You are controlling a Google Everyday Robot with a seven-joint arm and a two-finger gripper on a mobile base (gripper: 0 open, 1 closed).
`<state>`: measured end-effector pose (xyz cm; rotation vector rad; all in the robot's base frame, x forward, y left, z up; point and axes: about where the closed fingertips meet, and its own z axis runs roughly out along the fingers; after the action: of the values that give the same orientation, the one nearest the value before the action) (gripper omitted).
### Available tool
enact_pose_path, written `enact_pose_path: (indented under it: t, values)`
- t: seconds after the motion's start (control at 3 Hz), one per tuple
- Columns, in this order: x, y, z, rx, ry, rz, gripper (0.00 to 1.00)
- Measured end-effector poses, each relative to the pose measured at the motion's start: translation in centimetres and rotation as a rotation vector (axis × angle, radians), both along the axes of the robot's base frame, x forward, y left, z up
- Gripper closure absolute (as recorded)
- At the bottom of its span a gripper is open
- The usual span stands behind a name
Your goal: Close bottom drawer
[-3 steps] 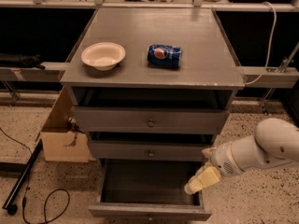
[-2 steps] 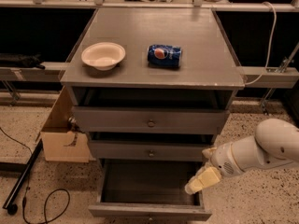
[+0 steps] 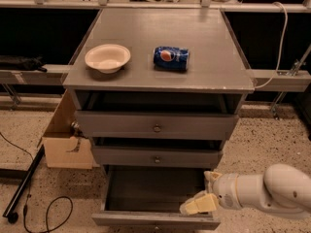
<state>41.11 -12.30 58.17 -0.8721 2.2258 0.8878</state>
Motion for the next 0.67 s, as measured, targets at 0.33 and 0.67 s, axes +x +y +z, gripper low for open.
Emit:
enact_pose_path:
  t: [0.33,0.67]
  values:
    - [0.0,1.1,-2.0,0.029,-0.105,-0.076,0.0]
    - [1.9,0.6,-3.4,-0.011,-0.197,-0.133,0.0]
